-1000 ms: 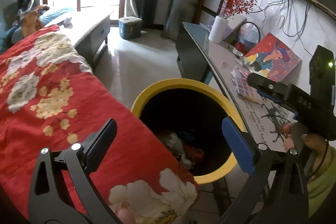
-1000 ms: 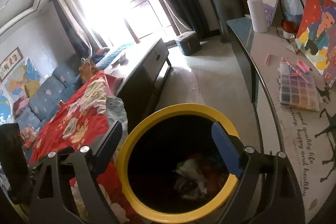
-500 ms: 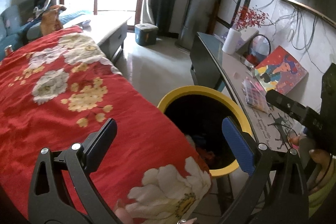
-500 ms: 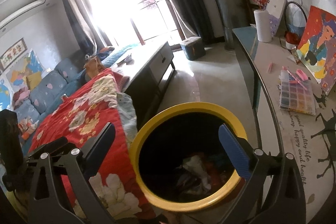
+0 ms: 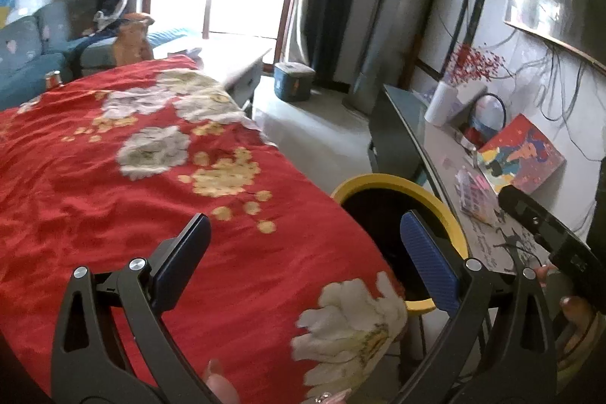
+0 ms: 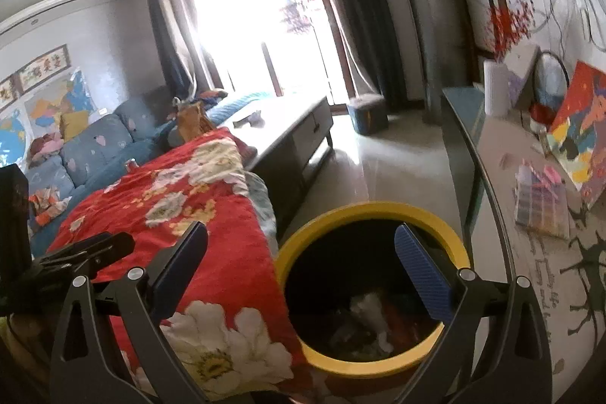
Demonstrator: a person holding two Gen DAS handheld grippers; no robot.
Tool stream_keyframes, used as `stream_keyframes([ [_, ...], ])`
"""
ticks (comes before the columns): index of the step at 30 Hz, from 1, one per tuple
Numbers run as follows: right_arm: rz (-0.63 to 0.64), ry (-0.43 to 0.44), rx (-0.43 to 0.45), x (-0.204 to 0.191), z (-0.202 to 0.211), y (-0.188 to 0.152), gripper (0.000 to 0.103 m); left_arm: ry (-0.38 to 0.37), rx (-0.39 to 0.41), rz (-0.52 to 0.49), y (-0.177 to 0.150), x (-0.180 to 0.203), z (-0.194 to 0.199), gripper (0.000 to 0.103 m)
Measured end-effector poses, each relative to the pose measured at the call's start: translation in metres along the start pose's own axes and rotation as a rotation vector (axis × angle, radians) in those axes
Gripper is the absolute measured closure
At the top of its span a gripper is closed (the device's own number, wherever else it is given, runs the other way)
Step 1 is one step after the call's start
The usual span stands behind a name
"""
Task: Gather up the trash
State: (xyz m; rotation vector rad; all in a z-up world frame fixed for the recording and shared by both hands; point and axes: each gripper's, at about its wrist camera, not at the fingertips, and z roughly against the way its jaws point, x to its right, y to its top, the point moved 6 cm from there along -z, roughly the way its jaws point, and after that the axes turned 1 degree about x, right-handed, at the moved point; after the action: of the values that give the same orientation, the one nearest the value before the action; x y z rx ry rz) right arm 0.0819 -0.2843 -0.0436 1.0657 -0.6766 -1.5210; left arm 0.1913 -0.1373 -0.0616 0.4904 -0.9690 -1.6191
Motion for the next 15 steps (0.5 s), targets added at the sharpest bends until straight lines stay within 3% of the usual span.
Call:
stream_keyframes([
  [7,0.076,0.012,0.077,-0.038,0.011,-0.003,0.007,0.043,0.062,0.001,-0.005,-0.022,0.027,0.011],
  [15,0.172,-0.001,0.248,-0.077,0.032,-0.010,0.007,0.082,0.159,-0.025,-0.016,-0.037,0.062,0.011],
])
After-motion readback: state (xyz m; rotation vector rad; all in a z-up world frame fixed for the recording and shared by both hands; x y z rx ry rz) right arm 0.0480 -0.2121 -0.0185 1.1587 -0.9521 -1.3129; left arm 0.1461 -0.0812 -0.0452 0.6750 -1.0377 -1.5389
